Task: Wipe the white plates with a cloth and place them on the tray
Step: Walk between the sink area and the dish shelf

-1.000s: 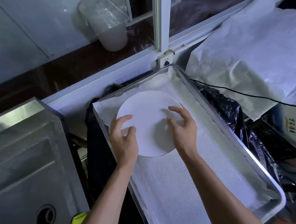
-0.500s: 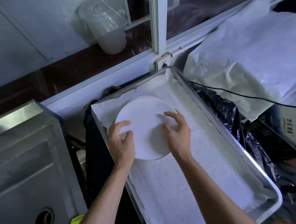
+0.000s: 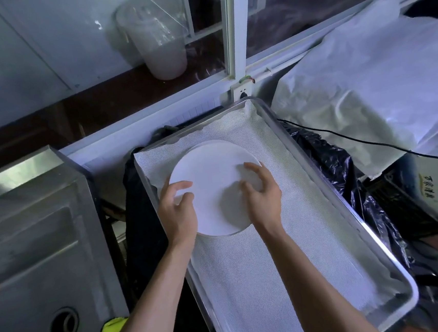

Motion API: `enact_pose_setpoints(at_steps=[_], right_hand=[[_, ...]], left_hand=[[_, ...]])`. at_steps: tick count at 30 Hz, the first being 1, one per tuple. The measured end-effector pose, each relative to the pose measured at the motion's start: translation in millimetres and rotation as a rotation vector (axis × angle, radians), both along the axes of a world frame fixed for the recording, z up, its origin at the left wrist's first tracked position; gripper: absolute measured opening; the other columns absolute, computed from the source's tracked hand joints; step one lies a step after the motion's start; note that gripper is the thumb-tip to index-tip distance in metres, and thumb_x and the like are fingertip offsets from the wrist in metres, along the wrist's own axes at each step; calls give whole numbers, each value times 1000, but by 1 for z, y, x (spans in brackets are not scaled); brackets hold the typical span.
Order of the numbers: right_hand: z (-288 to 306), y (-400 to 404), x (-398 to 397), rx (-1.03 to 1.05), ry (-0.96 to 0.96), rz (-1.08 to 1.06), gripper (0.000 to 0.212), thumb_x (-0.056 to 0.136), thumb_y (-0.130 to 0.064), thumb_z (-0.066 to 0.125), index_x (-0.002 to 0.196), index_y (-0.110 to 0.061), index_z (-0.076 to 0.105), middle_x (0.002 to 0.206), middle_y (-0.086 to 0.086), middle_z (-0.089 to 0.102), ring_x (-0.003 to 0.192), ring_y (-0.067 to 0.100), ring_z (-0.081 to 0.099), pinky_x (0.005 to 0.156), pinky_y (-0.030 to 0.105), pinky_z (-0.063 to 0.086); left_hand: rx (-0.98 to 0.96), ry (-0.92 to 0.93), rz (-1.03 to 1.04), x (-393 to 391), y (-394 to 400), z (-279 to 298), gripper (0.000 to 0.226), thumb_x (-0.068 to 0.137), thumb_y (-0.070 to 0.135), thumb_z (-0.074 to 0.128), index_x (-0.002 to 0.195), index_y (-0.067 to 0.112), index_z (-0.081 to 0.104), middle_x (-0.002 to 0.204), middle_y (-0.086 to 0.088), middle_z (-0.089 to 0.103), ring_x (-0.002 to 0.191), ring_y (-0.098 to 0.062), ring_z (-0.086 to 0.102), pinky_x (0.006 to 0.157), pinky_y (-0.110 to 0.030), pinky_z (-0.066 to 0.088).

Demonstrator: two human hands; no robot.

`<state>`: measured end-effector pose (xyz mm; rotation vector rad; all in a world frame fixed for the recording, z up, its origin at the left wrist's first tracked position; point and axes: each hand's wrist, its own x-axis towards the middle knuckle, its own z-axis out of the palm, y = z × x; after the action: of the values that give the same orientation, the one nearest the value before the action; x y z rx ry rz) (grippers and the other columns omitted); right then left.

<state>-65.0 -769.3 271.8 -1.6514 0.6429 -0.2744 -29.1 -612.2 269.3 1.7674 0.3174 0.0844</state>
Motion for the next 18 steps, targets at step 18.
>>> enact_pose_setpoints(at_steps=[18], right_hand=[[19, 0, -12, -42, -37, -13, 39, 80, -34, 66, 118, -41, 68, 154, -11, 45, 140, 4, 41, 115, 39, 37]], left_hand=[[-55, -66, -44, -9, -1, 24, 35, 71, 10, 57, 84, 37, 75, 99, -21, 66, 82, -30, 54, 68, -19, 41]])
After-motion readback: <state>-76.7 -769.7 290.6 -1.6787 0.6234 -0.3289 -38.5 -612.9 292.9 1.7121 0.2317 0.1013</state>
